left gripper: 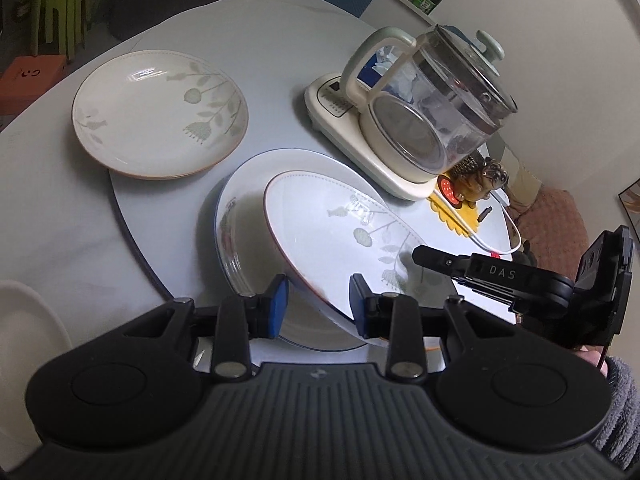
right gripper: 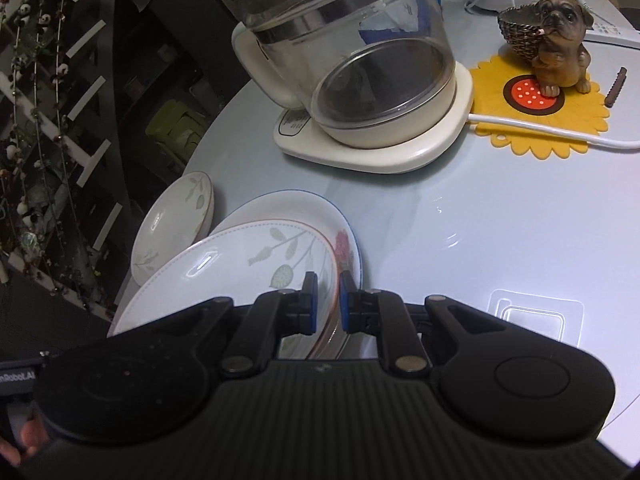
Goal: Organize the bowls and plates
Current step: 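Lower the leaf-pattern plate onto the rose-pattern plate and open both grippers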
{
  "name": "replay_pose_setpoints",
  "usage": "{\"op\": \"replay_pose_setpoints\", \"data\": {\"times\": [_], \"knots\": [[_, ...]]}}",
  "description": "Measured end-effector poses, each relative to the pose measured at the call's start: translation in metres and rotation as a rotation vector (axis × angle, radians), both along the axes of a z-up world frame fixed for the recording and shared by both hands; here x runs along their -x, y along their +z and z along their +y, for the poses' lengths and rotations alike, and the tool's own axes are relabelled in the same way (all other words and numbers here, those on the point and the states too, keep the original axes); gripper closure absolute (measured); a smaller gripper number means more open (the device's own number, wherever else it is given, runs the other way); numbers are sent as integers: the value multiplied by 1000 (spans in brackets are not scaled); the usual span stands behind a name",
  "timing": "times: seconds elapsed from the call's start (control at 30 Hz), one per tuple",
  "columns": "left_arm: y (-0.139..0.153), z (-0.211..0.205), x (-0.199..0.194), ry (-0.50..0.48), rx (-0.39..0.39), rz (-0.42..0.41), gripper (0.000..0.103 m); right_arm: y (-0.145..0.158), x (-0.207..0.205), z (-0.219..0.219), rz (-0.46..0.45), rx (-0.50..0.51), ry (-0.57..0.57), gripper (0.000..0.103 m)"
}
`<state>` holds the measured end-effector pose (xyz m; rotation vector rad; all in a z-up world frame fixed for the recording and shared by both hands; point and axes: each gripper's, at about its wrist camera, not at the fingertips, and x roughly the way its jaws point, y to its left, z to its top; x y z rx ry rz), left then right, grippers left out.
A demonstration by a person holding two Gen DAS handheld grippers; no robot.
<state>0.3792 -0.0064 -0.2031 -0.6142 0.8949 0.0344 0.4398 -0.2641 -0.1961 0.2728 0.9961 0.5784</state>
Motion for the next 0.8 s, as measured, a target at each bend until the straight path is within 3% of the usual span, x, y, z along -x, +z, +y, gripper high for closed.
{"op": "replay_pose_setpoints", "data": {"times": [0.47, 0.8], "knots": [[-22, 16, -18, 19, -2, 21, 65, -15, -14, 25, -19, 58, 51, 89], [-35, 9, -27, -26, -21, 99, 64, -16, -13, 33, -53, 134, 55, 89]]}}
